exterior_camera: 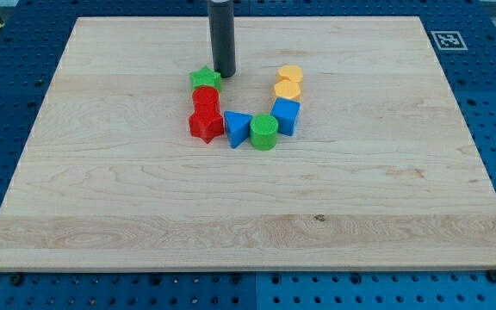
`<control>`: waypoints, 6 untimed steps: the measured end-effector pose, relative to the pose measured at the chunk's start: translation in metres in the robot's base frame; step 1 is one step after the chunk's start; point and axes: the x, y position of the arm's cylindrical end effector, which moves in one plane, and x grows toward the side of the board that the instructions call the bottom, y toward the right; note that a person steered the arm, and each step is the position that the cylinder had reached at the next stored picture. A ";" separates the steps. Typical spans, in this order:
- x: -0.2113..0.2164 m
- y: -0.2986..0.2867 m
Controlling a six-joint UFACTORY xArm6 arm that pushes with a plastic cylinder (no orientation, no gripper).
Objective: Push green star along with red circle and red star slightly down
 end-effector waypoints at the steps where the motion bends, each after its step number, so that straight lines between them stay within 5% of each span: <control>1: -0.012 -0.021; 6: 0.028 0.012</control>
